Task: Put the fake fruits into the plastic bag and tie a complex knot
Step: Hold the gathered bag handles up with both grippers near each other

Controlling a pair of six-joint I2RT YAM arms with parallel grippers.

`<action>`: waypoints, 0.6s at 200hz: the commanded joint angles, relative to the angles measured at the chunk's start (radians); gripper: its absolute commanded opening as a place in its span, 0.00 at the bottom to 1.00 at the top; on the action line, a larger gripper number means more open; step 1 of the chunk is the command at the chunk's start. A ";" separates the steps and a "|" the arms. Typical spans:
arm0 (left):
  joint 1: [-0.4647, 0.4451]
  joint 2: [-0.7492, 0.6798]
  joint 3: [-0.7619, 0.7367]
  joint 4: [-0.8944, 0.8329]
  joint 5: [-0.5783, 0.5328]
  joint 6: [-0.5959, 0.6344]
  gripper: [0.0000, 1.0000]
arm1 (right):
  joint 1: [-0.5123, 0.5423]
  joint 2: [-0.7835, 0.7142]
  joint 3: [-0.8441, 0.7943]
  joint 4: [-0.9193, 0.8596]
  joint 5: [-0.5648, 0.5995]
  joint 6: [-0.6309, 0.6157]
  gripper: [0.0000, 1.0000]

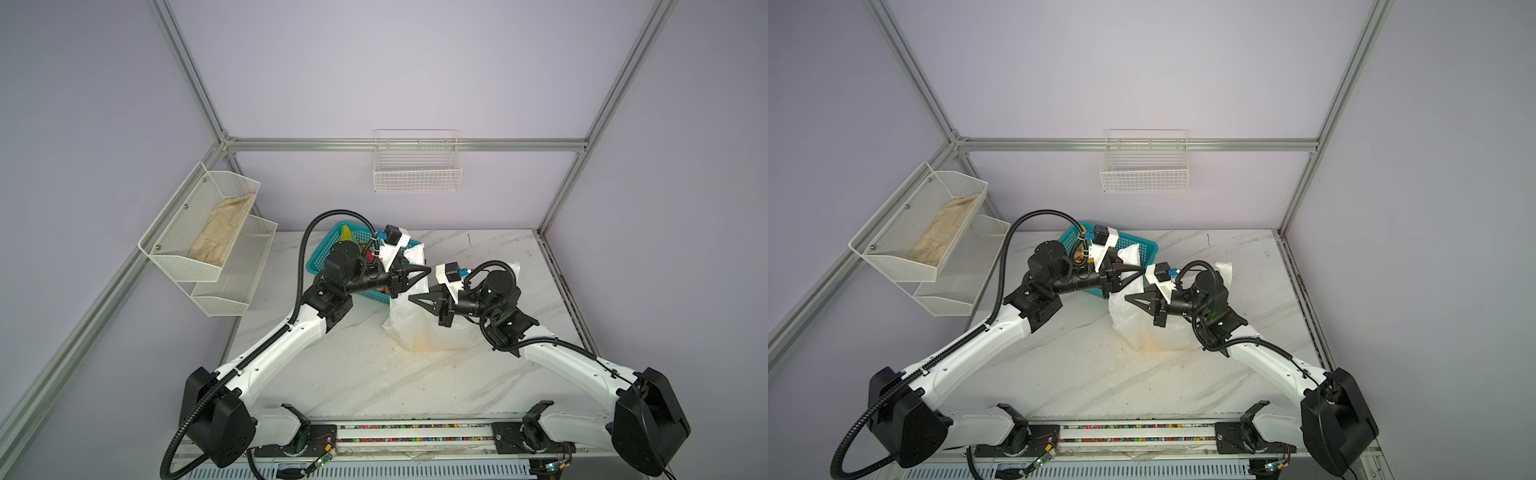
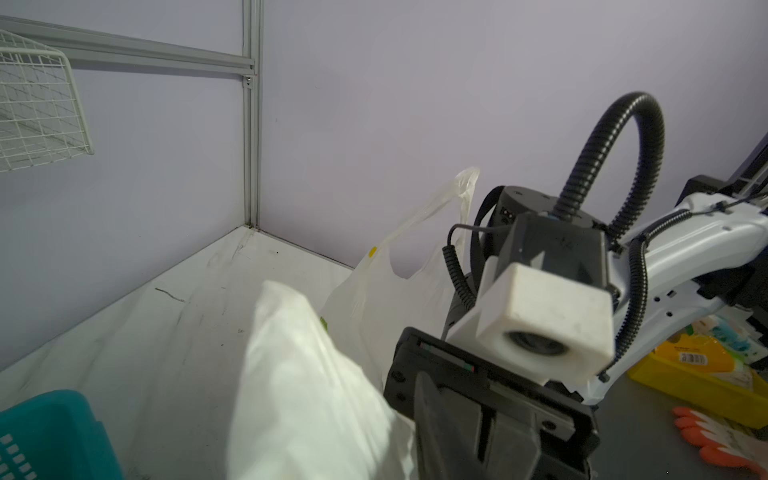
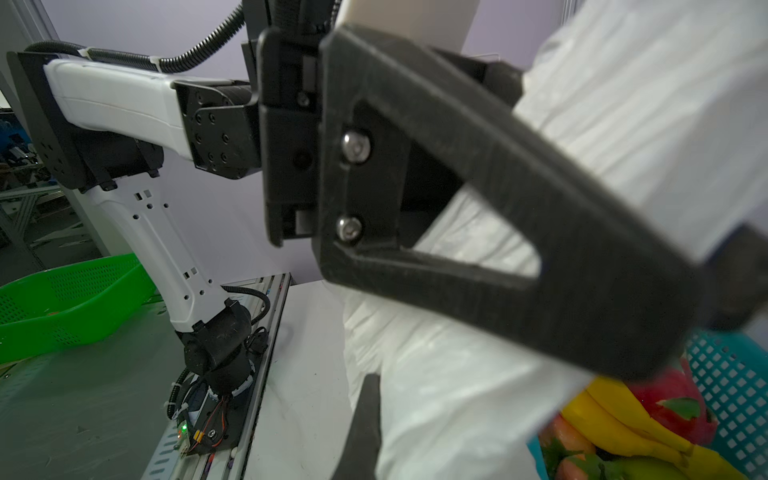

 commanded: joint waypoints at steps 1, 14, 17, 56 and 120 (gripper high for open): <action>0.005 -0.013 0.091 0.133 0.019 -0.054 0.30 | 0.001 -0.028 0.026 -0.075 0.028 -0.059 0.02; 0.005 -0.007 0.093 0.141 0.033 -0.066 0.25 | 0.001 -0.026 0.028 -0.083 0.032 -0.061 0.02; 0.005 -0.005 0.095 0.139 0.033 -0.066 0.23 | 0.001 -0.025 0.028 -0.085 0.032 -0.061 0.02; 0.005 -0.044 0.071 0.094 -0.070 -0.057 0.03 | 0.001 -0.043 0.046 -0.141 0.165 -0.046 0.15; 0.003 -0.121 -0.058 0.154 -0.254 -0.187 0.00 | 0.107 -0.134 0.020 -0.054 0.500 0.084 0.80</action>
